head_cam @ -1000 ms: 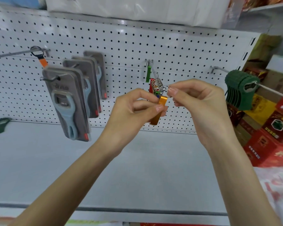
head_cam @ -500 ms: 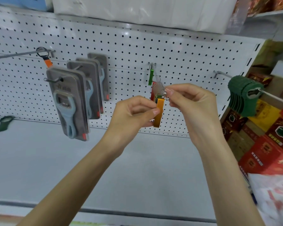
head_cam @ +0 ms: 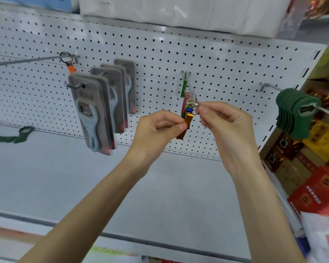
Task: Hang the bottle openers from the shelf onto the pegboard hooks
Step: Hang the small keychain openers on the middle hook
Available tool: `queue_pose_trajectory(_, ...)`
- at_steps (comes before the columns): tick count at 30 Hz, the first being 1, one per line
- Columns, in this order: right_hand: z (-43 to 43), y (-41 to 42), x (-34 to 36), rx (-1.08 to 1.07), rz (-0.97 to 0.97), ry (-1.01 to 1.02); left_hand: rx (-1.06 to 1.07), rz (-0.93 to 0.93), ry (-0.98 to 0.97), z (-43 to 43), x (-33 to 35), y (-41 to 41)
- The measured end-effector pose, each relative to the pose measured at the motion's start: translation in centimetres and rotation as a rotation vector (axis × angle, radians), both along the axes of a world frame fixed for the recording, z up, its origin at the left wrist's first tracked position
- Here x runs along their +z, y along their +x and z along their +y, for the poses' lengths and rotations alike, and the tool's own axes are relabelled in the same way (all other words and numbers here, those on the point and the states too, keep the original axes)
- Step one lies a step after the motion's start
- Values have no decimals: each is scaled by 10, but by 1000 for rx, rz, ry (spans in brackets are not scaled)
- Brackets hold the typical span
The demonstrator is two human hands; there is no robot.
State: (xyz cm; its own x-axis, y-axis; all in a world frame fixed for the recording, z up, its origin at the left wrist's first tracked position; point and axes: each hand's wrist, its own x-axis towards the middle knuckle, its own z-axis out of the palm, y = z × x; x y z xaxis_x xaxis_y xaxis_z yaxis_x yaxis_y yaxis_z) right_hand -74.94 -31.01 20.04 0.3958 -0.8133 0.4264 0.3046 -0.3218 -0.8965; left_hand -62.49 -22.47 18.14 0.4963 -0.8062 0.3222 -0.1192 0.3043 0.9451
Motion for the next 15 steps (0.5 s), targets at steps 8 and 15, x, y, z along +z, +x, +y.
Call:
queue_pose_trajectory(8,-2,-15,-4,-95,94,-193,58,1,11,8,-4,-3)
queue_pose_trajectory(15,1,-38,-21,-169,569,-508,363,-591,89,29,-20,-4)
